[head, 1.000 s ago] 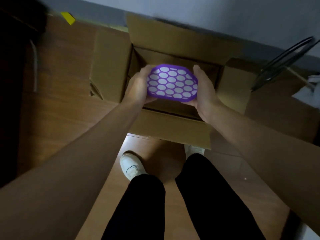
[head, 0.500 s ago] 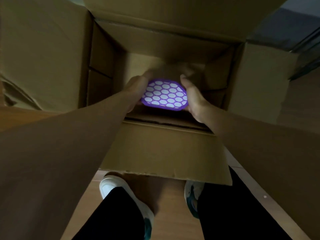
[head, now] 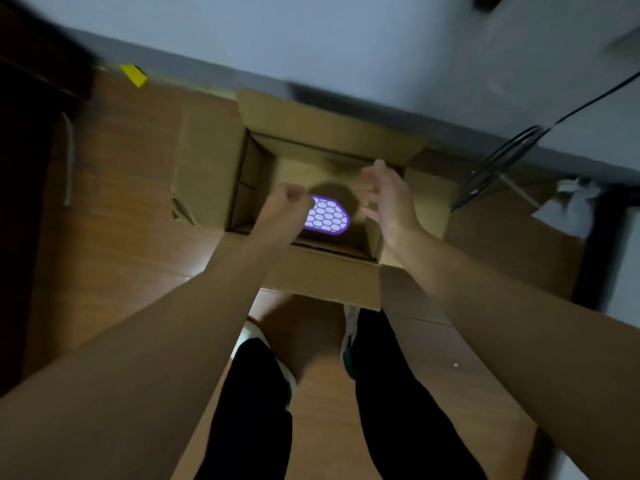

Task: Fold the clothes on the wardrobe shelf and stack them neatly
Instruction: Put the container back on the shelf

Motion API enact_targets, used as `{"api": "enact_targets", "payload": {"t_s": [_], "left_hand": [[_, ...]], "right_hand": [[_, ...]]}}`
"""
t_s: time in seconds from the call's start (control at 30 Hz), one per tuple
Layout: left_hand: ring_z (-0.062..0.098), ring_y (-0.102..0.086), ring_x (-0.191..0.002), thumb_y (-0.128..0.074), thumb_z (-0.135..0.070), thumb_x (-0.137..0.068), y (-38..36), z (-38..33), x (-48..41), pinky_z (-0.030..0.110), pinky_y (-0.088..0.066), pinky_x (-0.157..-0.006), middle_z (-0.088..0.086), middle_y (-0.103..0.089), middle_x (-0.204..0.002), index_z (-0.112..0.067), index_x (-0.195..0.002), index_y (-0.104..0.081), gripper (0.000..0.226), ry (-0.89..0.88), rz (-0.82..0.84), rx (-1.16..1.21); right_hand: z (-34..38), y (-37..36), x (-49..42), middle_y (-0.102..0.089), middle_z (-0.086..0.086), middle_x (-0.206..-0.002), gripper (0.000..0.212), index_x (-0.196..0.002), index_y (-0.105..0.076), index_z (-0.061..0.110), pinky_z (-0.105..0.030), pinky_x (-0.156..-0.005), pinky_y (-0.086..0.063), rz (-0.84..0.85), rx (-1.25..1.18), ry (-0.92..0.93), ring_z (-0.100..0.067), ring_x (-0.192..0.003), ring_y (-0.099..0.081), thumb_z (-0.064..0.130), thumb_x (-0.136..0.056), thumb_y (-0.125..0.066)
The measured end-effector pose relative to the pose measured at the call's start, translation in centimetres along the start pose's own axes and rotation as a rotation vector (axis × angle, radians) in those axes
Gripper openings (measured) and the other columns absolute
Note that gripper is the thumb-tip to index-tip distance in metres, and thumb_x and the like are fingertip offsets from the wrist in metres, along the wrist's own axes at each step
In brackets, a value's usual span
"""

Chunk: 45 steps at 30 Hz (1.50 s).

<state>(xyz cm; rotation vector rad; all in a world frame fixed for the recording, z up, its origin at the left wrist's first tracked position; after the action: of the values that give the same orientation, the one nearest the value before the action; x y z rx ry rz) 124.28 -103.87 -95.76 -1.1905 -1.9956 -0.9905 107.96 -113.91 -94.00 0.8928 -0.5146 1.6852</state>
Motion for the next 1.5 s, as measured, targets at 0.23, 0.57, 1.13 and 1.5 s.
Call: {"api": "enact_targets", "payload": {"t_s": [0.23,0.57,1.13,1.5], "left_hand": [[0.010,-0.065,-0.067,-0.058,-0.006,-0.094,6.6,-7.9,21.0,0.018,-0.048,-0.061,0.019,-0.070,-0.113,-0.011,-0.106,-0.062,0.014,0.024,0.018,0.407],[0.020,-0.071,-0.087,-0.052,-0.013,-0.097,14.4,0.8,47.0,0.036,-0.053,-0.082,0.005,-0.077,-0.096,-0.017,-0.098,-0.068,0.016,0.129,-0.299,0.774],[0.018,-0.070,-0.078,-0.052,-0.013,-0.095,-1.3,31.6,77.7,0.031,-0.053,-0.070,0.006,-0.076,-0.091,-0.017,-0.096,-0.068,0.017,0.474,-0.740,1.531],[0.015,-0.071,-0.078,-0.051,-0.014,-0.099,-8.8,39.3,89.1,0.031,-0.058,-0.074,0.007,-0.076,-0.098,-0.017,-0.099,-0.069,0.019,0.433,-1.250,2.116]], "right_hand": [[12.8,-1.6,17.4,-0.068,-0.019,-0.106,0.015,-0.088,-0.065,0.017,-0.035,-0.069,-0.052,0.209,0.184,0.186,-0.021,-0.074,-0.066,0.007,-0.094,-0.056],[13.5,-5.6,38.0,-0.073,-0.002,-0.081,0.015,-0.098,-0.070,0.012,-0.028,-0.066,-0.057,0.545,0.729,0.049,-0.013,-0.066,-0.068,0.011,-0.095,-0.055],[-0.9,-7.9,71.3,-0.070,-0.008,-0.089,0.021,-0.107,-0.066,-0.002,-0.023,-0.065,-0.052,1.123,1.427,0.294,-0.013,-0.071,-0.063,0.008,-0.101,-0.049],[-12.4,-9.0,73.3,-0.067,-0.013,-0.080,0.020,-0.089,-0.065,0.006,-0.029,-0.057,-0.045,1.125,2.159,0.464,-0.020,-0.058,-0.058,0.006,-0.100,-0.049]]}}
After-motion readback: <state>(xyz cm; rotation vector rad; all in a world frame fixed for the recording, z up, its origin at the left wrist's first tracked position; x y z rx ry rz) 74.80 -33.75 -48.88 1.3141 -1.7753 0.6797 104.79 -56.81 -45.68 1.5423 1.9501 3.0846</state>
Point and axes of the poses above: each hand's wrist, its own x-axis away from the middle knuckle, its own y-axis out of the back of the hand, z = x × y, the point moved 9 cm from there along -x, towards the middle knuckle
